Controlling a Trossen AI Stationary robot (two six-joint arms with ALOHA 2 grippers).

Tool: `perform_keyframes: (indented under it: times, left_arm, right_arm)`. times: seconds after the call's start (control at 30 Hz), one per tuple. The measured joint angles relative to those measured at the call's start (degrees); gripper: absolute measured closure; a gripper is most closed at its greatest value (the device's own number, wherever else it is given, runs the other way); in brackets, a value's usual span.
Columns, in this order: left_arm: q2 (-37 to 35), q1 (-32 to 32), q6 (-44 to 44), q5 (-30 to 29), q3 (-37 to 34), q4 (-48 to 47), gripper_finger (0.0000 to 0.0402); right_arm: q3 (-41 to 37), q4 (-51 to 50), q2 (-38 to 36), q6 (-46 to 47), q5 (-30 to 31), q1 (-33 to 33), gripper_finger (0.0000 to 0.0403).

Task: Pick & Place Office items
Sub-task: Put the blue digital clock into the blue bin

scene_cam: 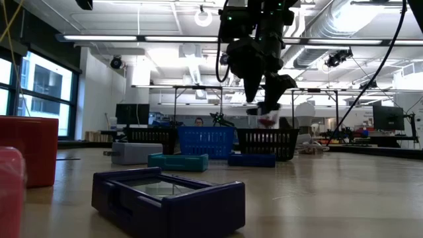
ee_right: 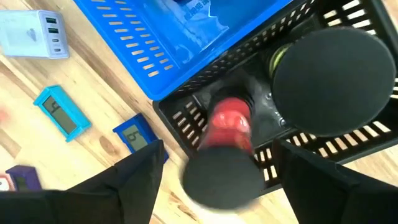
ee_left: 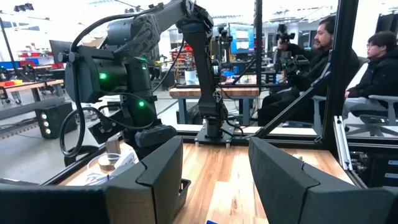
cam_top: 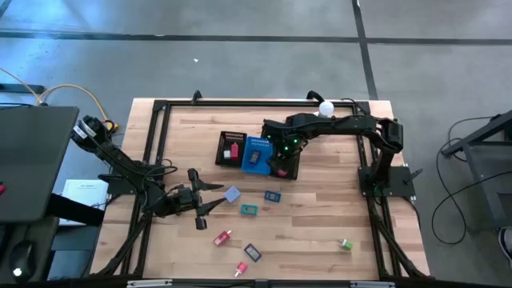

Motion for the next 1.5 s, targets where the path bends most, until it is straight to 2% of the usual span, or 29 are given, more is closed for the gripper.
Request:
perform_keyframes:
  times: [0.5,0.63,0.9,1.13,1.37,1.5]
  left_arm:
    - [0.0,0.0,0.0,0.0,0.0,0.0,0.0224]
    - [0.0,0.0,0.0,0.0,0.0,0.0,0.0224]
    - [0.0,0.0,0.0,0.3,0.0,-0.4,0.0224]
    - [0.0,0.0,-1.3,0.0,0.0,-1.8,0.0224]
    - [0.0,0.0,-3.6,0.0,0.0,-3.0,0.0224]
    - [0.0,0.0,-6.8,1.1,0.0,-4.5,0.0224]
  right_arm:
    - [0.0,-0.7,-3.0,0.9,-1.1,-0.3,0.0129]
    - [0.0,-2.6,-6.2,2.4,-3.7,-0.3,0.0129]
    - [0.0,-10.7,-13.4,6.0,-5.0,3.0,0.0129]
    - [0.0,-18.9,-18.2,10.5,-2.1,11.2,0.0129]
    - [0.0,-21.2,-19.0,18.5,1.3,24.8,0.0129]
    - [-1.4,-21.2,-19.1,25.3,6.1,33.2,0.0129]
